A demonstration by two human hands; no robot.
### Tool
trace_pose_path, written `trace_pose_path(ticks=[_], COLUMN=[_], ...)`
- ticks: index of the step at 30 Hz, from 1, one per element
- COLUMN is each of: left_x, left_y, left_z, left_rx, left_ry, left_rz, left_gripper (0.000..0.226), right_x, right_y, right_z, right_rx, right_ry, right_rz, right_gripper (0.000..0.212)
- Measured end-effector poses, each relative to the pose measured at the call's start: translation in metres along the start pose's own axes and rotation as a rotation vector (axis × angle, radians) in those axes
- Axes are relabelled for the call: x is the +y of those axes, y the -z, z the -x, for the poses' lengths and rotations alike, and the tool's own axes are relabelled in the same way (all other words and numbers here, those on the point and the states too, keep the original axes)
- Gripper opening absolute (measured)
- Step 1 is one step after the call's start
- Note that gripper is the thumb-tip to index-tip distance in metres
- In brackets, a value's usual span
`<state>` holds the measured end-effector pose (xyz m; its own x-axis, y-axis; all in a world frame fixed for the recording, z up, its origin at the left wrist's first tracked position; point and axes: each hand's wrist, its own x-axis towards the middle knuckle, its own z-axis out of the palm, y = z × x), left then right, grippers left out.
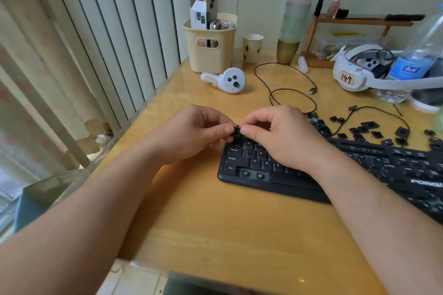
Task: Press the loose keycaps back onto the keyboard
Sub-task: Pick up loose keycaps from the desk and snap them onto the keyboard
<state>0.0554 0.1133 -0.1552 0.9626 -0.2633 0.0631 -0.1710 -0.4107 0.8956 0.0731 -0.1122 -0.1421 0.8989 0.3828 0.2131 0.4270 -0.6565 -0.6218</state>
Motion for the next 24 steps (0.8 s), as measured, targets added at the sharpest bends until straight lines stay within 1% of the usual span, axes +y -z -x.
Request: trace_pose_path(ticks=[3, 7, 9, 12, 15, 16, 21, 24], left_x=[-0.0026, -0.0040, -0.0052, -0.0057, -0.0062, -0.0061, -0.0052, -0.0086], left_y=[0.0001, 0.0000, 0.0021, 0.0029, 0.0023, 0.0025, 0.0036, 0.0070], left_z=[-0.0003, -0.0006, 0.0000, 0.0003, -0.0005, -0.0008, -0.0006, -0.0034], left_rx=[0.007, 0.014, -0.003, 0.011, 0.055, 0.056, 0.048, 0.115], left_ry=[-0.027, -0.032, -0.032, -0.046, -0.084, -0.094, -0.095, -0.038], left_rz=[0.001, 0.138, 0.155, 0.101, -0.010, -0.035, -0.122, -0.093], left_gripper=[0.014, 0.019, 0.022, 0.016, 0.017, 0.017, 0.017, 0.010], right_x=[-0.0002, -0.0030, -0.0038, -0.0038, -0.0040, -0.0042, -0.0039, -0.0042], right_y=[-0.0007, 0.0000, 0.0011, 0.0008, 0.0003, -0.0001, -0.0009, -0.0012], right_z=[0.0008, 0.0022, 0.0028, 0.0031, 0.0032, 0.0032, 0.0024, 0.0016], right_rx=[-0.011, -0.037, -0.053, -0.036, -0.033, -0.039, -0.030, -0.012], right_ry=[0.010, 0.040, 0.032, 0.008, -0.002, -0.006, 0.012, 0.003], right_rz=[0.019, -0.016, -0.023, 0.014, 0.040, 0.059, 0.139, 0.144], right_gripper=[0.008, 0.006, 0.004, 0.006, 0.021, 0.023, 0.019, 0.016])
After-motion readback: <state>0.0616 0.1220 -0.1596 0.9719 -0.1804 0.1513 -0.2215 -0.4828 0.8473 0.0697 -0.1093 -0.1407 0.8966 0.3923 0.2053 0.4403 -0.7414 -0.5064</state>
